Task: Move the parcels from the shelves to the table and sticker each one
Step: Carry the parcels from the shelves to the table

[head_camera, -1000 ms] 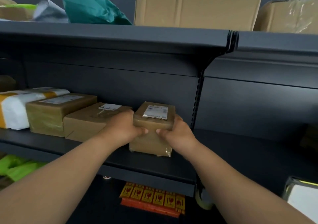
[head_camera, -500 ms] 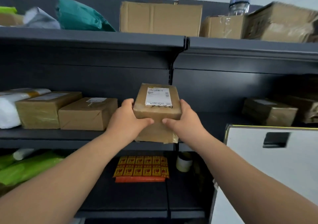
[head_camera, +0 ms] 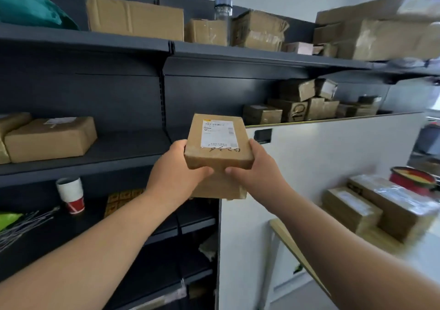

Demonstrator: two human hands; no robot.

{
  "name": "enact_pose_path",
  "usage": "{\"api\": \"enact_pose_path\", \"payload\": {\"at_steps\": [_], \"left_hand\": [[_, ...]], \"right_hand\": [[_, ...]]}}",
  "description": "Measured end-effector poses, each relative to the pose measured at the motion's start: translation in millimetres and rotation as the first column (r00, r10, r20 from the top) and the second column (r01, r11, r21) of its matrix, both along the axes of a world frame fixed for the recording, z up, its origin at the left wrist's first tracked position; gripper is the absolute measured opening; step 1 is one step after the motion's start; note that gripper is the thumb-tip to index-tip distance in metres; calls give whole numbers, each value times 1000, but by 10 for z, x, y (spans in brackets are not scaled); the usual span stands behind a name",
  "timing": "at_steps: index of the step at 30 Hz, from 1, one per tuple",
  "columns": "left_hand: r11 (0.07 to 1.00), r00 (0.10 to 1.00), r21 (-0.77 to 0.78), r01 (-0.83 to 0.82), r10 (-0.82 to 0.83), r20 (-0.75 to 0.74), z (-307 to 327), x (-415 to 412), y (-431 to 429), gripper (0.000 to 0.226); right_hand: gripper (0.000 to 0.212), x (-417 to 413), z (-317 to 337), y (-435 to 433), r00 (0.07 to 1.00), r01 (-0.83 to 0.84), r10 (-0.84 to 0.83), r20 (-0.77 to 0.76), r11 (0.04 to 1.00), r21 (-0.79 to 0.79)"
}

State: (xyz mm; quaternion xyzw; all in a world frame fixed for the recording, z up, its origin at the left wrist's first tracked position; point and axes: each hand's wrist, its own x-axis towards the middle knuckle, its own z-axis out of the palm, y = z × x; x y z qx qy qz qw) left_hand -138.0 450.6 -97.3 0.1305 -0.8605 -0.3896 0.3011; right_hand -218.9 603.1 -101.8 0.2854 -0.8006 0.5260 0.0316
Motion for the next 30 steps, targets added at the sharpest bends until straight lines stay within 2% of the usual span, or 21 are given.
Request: {"api": "enact_pose_path", "payload": {"at_steps": [3, 7, 13, 16, 21, 26, 30], "left_hand": [[996, 996, 20, 84, -84, 19, -150, -72, 377, 56], [982, 980, 58, 182, -186, 71, -368, -266, 856, 56], [943, 928, 114, 312, -328, 176, -668, -706, 1617, 57], [926, 903, 146, 348, -373, 213, -856, -1019, 1983, 57], [916, 872, 196, 350, -395, 290, -1244, -1718, 2565, 55], [941, 856, 234, 245, -323, 403, -1647, -2607, 3133, 54], [955, 847, 255, 149, -256, 465, -2005, -3234, 3492, 58]], "right_hand": [[60, 52, -127, 431, 996, 88, -89, 19, 995, 37], [59, 67, -307, 1013, 974, 187, -192, 120, 981, 48], [77, -133, -562, 1851, 918, 323, -339, 206, 940, 107], [76, -413, -740, 2218, 897, 345, -364, 252, 931, 119], [76, -1112, -1090, 2801, 881, 313, -349, 320, 936, 158], [87, -2087, -1512, 3336, 849, 264, -359, 387, 924, 277], [82, -2807, -1827, 3648, 842, 205, -350, 411, 912, 356]]}}
